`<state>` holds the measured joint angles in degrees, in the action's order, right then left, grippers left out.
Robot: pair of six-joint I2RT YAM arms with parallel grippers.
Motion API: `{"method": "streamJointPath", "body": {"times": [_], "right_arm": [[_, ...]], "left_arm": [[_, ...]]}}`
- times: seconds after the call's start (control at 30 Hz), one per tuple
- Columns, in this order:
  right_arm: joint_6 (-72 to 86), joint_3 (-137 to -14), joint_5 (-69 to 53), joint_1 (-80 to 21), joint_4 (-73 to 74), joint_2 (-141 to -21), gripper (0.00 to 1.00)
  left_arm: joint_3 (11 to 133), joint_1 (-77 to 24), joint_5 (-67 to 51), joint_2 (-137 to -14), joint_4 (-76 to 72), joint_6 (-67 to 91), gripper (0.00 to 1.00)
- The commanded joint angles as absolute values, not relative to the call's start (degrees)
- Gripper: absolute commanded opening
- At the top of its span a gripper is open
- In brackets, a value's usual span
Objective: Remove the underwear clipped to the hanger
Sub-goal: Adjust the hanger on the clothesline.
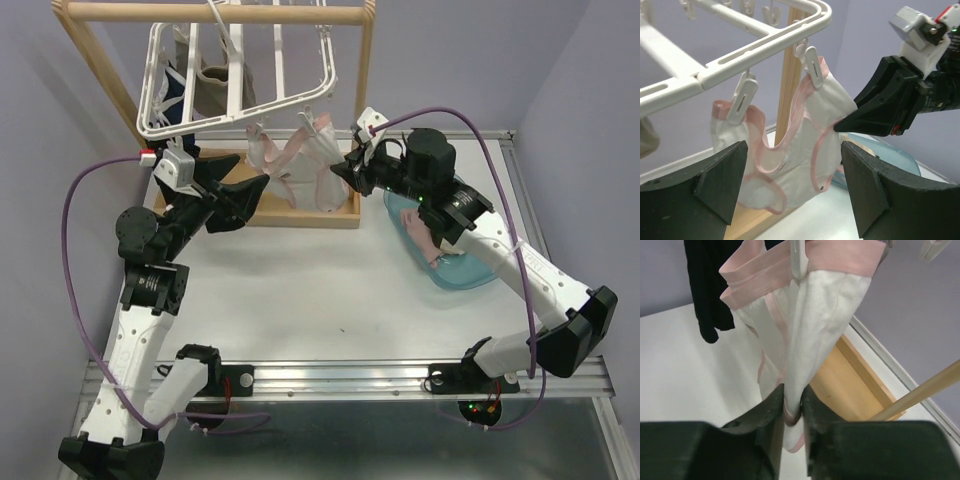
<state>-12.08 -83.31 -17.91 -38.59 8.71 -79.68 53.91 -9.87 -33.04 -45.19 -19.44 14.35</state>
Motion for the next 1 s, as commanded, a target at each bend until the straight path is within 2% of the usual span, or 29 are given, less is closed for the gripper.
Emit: {"method": "streamJointPath", "body": {"times": [0.0, 0.1, 0.27, 0.3, 0.37, 0.43, 0.63, 0.67, 0.97], "right_arm": [[-14.2, -81.7, -20.1, -38.2, 5.7, -76.2, 0.29], [-15.1, -81.7, -20.9, -38.2, 5.7, -75.2, 0.4], [-16.0, -82.5, -25.5, -38.2, 5.9, -72.4, 0.47], [-16.0, -82.9, -26.7, -38.2, 6.1, -72.2, 0.52], [-14.7, -84.6, -30.2, -38.1, 6.4, -72.8, 0.52], [-12.1, -87.3, -32.4, -38.1, 6.8, -74.2, 0.59], [-5.9, -95.3, -39.1, -38.2, 7.6, -82.3, 0.63], [-4.7, -97.4, -39.9, -38.3, 7.6, -83.1, 0.7], [-3.4, -100.5, -40.8, -38.4, 8.2, -85.9, 0.72]], "left_arm": [[51.0, -9.5, -26.5, -42.4, -16.7, 12.0, 0.86], [48.5, -9.5, -24.8, -41.6, -15.6, 11.7, 0.86], [47.4, -9.6, -23.7, -43.2, -13.4, 9.5, 0.86], [47.4, -9.5, -23.4, -43.4, -13.0, 8.9, 0.86], [47.3, -9.5, -23.2, -44.3, -12.9, 8.4, 0.86], [47.3, -9.6, -22.9, -45.2, -12.9, 8.1, 0.86], [46.6, -9.6, -21.2, -45.6, -13.5, 7.0, 0.86], [46.5, -9.5, -20.7, -45.4, -13.6, 6.9, 0.85], [45.5, -9.6, -21.4, -40.2, -13.6, 5.9, 0.86]]}}
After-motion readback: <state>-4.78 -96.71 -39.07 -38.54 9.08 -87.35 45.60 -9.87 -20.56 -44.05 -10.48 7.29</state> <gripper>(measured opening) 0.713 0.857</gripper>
